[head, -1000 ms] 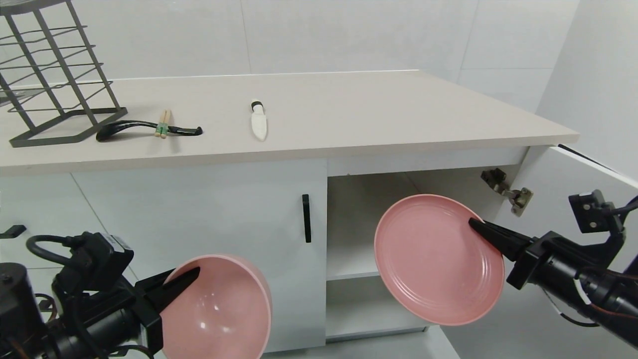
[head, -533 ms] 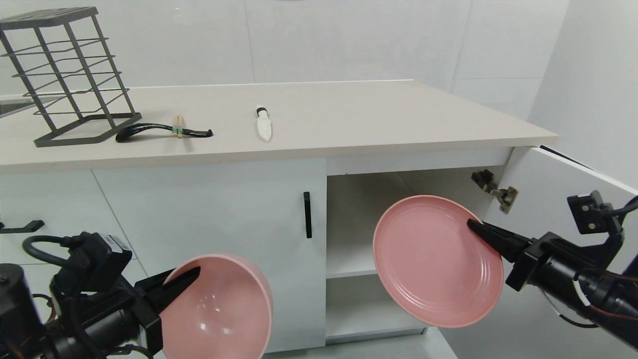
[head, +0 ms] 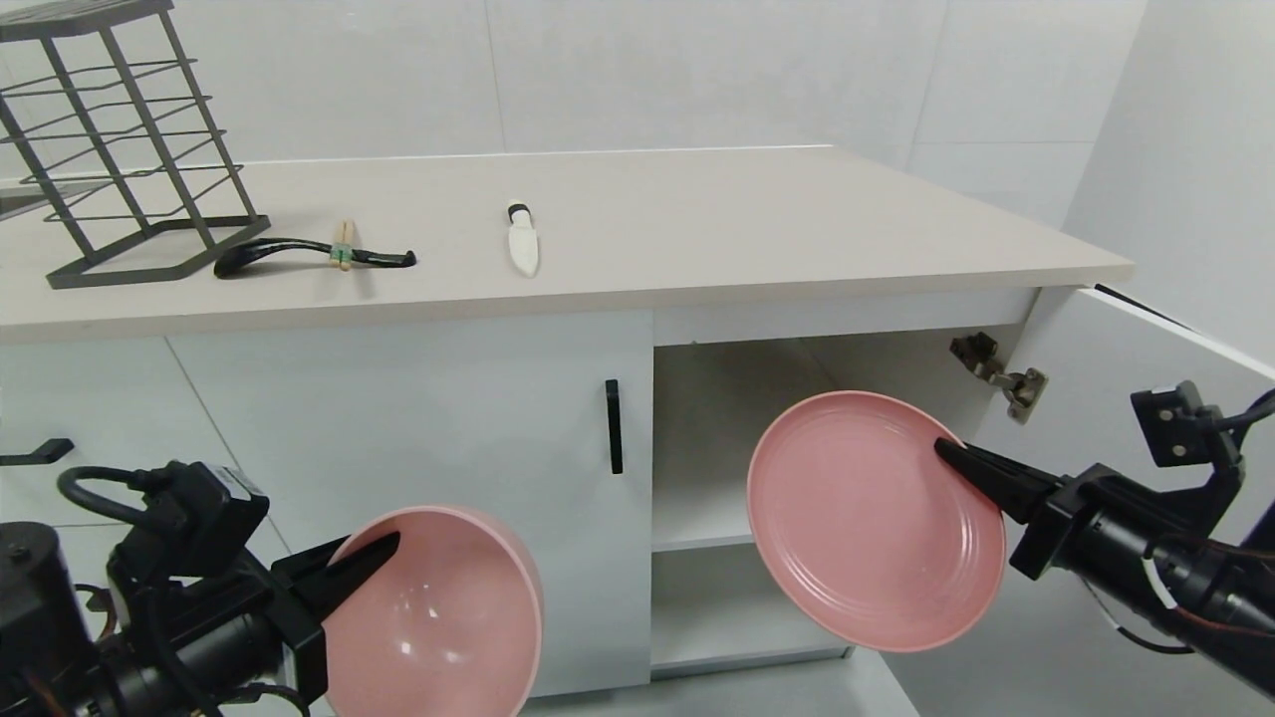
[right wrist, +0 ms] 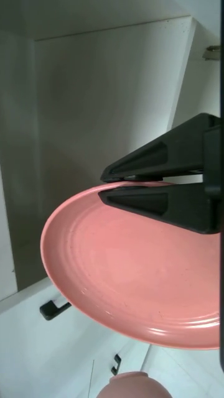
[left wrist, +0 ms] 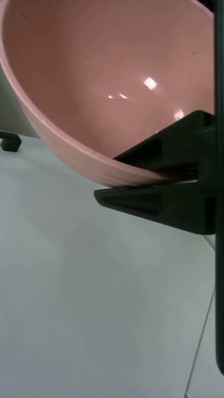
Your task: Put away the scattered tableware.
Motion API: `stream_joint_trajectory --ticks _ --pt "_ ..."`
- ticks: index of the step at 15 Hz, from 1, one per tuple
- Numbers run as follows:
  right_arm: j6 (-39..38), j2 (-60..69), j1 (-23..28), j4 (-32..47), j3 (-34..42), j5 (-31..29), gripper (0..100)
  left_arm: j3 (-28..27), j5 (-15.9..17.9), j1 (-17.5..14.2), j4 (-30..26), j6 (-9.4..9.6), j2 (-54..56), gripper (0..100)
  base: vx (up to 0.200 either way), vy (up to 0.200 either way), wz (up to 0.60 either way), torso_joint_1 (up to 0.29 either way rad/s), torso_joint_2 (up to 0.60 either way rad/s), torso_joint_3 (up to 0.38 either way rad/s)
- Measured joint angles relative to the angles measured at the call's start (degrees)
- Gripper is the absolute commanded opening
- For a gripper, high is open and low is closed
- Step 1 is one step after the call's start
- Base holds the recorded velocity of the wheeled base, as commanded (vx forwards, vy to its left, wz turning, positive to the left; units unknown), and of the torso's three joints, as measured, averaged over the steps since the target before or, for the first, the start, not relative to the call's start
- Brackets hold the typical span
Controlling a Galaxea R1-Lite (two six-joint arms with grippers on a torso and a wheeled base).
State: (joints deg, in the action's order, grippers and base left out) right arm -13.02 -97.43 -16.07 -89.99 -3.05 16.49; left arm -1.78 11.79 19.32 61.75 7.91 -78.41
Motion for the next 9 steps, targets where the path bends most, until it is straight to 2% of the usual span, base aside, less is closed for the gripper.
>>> stream_joint_trajectory --ticks 4,9 --pt "0.00 -5.83 0.17 0.09 0.21 0.00 0 0.00 0.02 0.22 0.05 0.07 -0.09 0 0.000 0.000 0.00 0.000 0.00 0.000" --pt "-0.04 -17.63 0.41 0.07 -6.01 0.01 0 0.46 0.00 0.52 0.02 0.29 0.20 0 0.000 0.000 0.00 0.000 0.00 0.000"
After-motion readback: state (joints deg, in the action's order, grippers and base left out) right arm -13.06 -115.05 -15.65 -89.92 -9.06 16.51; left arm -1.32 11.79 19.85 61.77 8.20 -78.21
